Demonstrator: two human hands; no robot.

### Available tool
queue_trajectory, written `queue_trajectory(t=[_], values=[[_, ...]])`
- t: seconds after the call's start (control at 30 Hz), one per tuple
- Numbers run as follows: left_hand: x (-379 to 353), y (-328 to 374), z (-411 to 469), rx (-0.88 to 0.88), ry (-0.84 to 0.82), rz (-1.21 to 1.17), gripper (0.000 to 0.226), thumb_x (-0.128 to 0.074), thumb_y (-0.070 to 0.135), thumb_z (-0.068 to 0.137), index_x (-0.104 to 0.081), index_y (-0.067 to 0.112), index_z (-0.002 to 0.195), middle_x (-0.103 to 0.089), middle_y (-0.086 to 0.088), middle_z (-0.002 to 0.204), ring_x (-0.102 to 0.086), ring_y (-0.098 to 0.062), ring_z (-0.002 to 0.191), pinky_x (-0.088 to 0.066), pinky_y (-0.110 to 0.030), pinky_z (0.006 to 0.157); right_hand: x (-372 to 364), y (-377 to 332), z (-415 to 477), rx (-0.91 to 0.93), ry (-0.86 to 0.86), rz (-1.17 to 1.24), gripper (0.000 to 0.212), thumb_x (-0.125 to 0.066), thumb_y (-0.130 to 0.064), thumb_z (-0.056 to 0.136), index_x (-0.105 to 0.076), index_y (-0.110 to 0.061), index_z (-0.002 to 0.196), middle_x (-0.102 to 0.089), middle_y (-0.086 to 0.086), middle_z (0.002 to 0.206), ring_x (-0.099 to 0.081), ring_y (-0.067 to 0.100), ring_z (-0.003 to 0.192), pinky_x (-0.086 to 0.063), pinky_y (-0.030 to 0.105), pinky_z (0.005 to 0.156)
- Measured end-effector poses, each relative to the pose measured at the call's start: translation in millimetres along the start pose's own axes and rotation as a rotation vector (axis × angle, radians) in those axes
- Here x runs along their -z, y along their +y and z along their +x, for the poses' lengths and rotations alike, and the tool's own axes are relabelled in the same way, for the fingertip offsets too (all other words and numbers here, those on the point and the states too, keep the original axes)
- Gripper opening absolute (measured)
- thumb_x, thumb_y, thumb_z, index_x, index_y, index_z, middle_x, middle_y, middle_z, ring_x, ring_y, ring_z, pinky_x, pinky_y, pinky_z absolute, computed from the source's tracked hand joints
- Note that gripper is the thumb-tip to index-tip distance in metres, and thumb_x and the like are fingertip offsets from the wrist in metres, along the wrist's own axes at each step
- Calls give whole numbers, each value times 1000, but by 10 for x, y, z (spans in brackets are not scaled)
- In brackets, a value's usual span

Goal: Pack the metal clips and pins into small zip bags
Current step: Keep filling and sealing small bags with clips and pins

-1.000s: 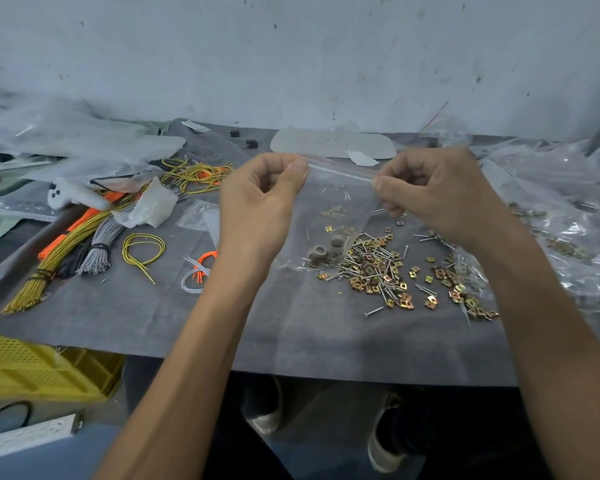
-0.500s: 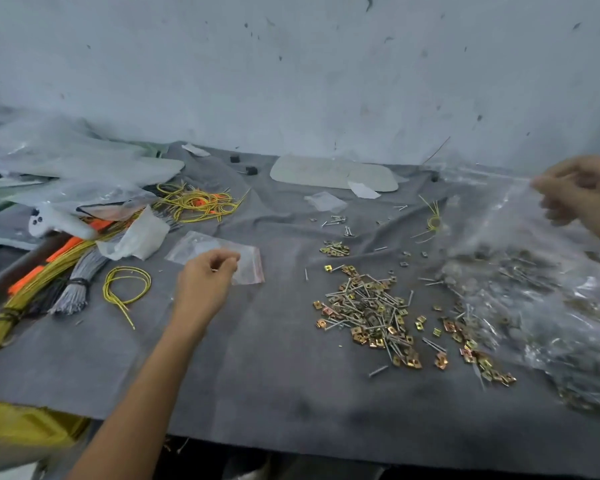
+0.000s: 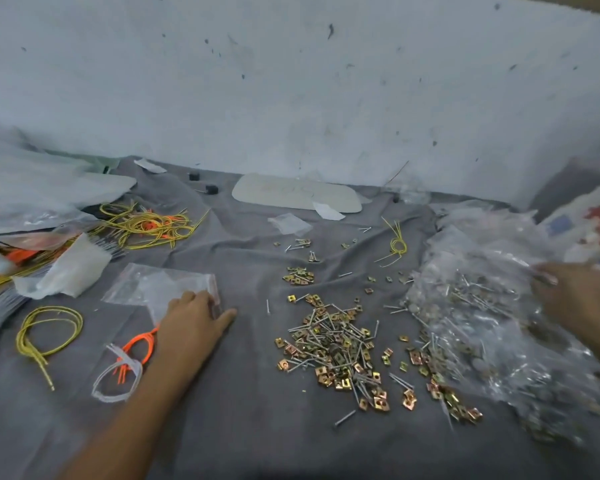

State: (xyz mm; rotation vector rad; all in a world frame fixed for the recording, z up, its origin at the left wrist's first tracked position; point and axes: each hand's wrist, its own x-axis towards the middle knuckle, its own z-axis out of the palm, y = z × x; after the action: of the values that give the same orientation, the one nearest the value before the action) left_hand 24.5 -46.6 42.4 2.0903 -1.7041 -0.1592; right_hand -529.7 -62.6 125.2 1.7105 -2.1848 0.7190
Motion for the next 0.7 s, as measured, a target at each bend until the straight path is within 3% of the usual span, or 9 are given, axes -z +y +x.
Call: queue_trajectory(t=[0.1, 0.17, 0.27, 0.37, 0.43, 0.53, 0.63, 0.7], values=[[27, 33, 39, 27, 27, 69, 27, -55, 29, 98, -69, 6, 99, -66, -17, 107, -60, -38, 101, -49, -42, 85, 120, -479, -342, 101, 111, 61, 28, -65, -17, 94, -66, -8, 120, -67, 24, 113, -59, 41, 108, -41, 52, 99], [44, 8, 60, 50, 1, 98, 26, -50, 20, 99, -71, 4, 97, -69, -19, 105, -63, -38, 99, -50, -43, 84, 158, -919, -607, 129, 90, 235, 28, -65, -19, 94, -66, -15, 122, -67, 13, 120, -54, 32, 115, -38, 43, 101], [65, -26, -22, 66, -57, 118, 25, -49, 16, 99, -72, 5, 100, -71, -19, 108, -64, -37, 103, -49, -39, 87, 104, -1738, -1171, 271, -65, 517, 21, -68, -14, 93, -71, -18, 113, -69, -2, 111, -60, 17, 106, -41, 30, 96], [93, -39, -245, 54, -28, 36, 19, -57, 17, 96, -74, 12, 88, -74, -14, 100, -66, -34, 97, -47, -38, 79, -62, -2418, -1669, 319, -269, 767, 16, -64, -20, 93, -72, -23, 107, -70, -12, 103, -60, -3, 92, -45, 17, 86], [117, -8, -419, 45, -44, -66, 13, -68, 17, 91, -75, 17, 80, -75, -9, 92, -67, -31, 90, -46, -36, 72, -258, -2795, -1904, 262, -429, 902, 19, -61, -24, 93, -71, -23, 109, -71, -9, 102, -61, -2, 88, -49, 17, 85], [164, 4, -595, 74, -122, -204, 18, -80, 22, 83, -71, 20, 68, -73, -2, 77, -66, -26, 79, -44, -34, 68, -536, -3242, -2110, 180, -589, 968, 26, -58, -33, 92, -64, -28, 117, -71, -6, 110, -64, 6, 97, -50, 21, 91], [227, 44, -726, 101, -172, -372, 20, -88, 22, 73, -71, 18, 64, -72, -4, 73, -68, -27, 81, -51, -40, 79, -629, -3409, -2174, 88, -596, 996, 28, -57, -39, 90, -60, -29, 116, -70, -6, 112, -62, 4, 98, -39, 2, 82], [256, 102, -819, 88, -184, -438, 18, -86, 32, 68, -71, 22, 65, -73, -5, 72, -70, -28, 83, -53, -45, 85, -659, -3435, -2186, 72, -570, 992, 28, -55, -40, 89, -62, -27, 113, -71, -3, 108, -63, 6, 96, -37, 2, 79]])
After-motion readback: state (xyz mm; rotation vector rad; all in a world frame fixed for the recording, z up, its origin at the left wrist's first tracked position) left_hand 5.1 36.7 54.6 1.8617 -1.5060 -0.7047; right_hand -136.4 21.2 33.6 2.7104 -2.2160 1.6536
